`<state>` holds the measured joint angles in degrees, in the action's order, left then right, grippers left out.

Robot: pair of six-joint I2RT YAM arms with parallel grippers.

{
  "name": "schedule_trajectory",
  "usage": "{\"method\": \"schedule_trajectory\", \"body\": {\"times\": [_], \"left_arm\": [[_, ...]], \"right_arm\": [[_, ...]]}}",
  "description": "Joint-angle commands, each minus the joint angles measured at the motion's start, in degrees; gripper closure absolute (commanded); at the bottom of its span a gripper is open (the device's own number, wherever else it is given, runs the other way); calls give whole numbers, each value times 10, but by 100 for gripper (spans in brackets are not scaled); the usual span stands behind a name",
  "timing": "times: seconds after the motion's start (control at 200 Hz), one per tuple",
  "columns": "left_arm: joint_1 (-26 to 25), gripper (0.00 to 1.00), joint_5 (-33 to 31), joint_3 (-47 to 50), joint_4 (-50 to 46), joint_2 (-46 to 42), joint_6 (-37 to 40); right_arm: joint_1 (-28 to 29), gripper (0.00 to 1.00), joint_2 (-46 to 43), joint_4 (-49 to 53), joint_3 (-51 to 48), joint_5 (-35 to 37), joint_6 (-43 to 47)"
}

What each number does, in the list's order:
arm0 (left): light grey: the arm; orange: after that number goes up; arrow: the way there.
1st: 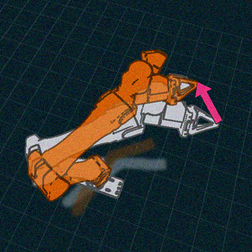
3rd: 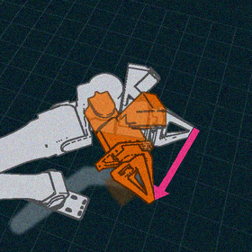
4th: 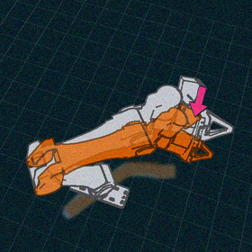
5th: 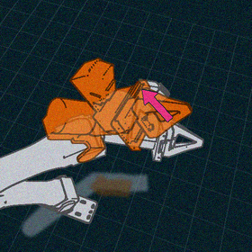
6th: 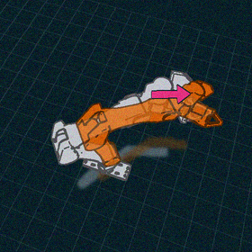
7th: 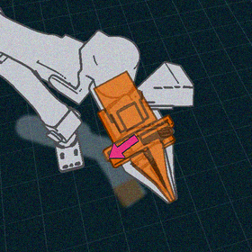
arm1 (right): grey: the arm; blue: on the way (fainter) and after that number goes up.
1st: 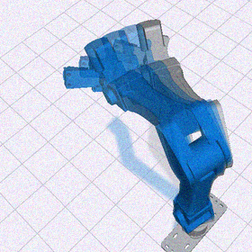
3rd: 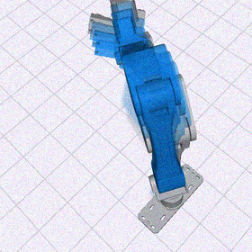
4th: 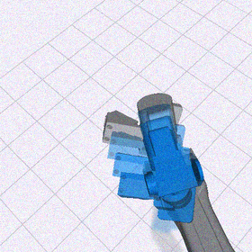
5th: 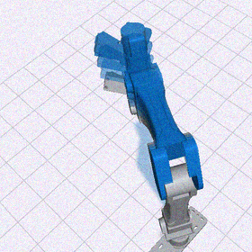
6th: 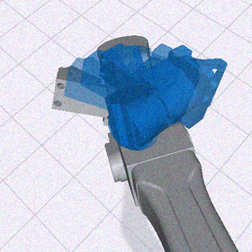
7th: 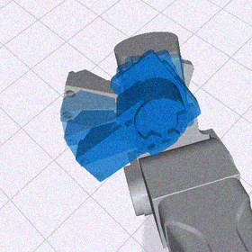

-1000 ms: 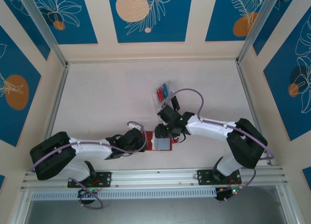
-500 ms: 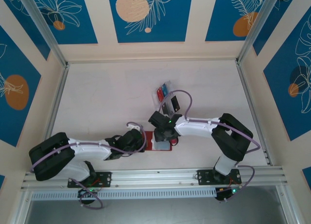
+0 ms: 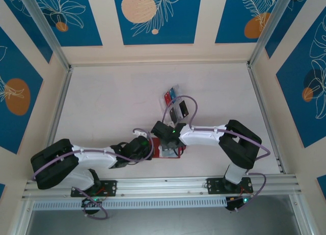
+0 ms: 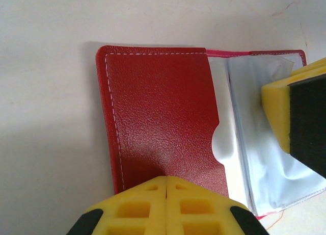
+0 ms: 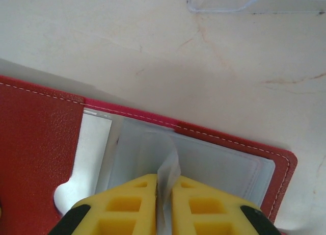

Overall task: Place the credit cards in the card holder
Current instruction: Flip over the card slot in the card holder.

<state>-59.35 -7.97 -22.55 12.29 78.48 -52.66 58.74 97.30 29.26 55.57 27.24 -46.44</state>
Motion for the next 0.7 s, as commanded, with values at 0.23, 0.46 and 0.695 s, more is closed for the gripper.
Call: {"method": "schedule_trajectory", "body": {"times": [0.23,0.46,0.695], "left_arm": [[-27,95,6,7,-45,46,-16],[-34,95,6,6,-33,55,-22],[-37,94,-2,15,-36,38,-27]], "right_arm": [[4,80,-13,43,52,-46,22],[-16,69,-11,-17,41,-141,23],[-43,50,-36,-86,4,-221,13]]}}
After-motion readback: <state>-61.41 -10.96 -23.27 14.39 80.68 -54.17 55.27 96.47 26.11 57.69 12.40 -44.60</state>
